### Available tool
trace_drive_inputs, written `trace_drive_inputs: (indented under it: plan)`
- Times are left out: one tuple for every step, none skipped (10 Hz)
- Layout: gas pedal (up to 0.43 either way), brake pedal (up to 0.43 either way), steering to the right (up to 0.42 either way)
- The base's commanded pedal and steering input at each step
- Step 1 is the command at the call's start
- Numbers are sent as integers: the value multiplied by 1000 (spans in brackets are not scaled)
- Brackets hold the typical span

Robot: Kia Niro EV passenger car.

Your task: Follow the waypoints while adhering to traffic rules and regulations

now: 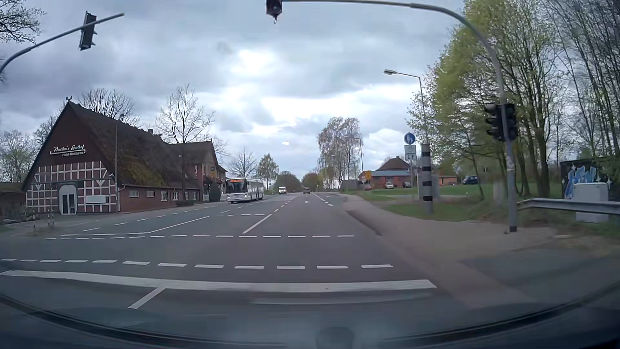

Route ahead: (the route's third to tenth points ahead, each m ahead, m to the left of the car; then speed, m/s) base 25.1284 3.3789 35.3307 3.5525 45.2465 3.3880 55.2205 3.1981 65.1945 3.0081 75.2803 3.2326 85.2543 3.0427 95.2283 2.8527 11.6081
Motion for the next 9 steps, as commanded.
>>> trace_drive_inputs:
  plan:
    - [98, 0, -3]
    - [98, 0, -2]
    - [98, 0, -2]
    - [98, 0, -2]
    - [98, 0, -1]
    - [98, 0, -1]
    - [98, 0, -1]
    - [98, 0, -1]
    - [98, 0, 0]
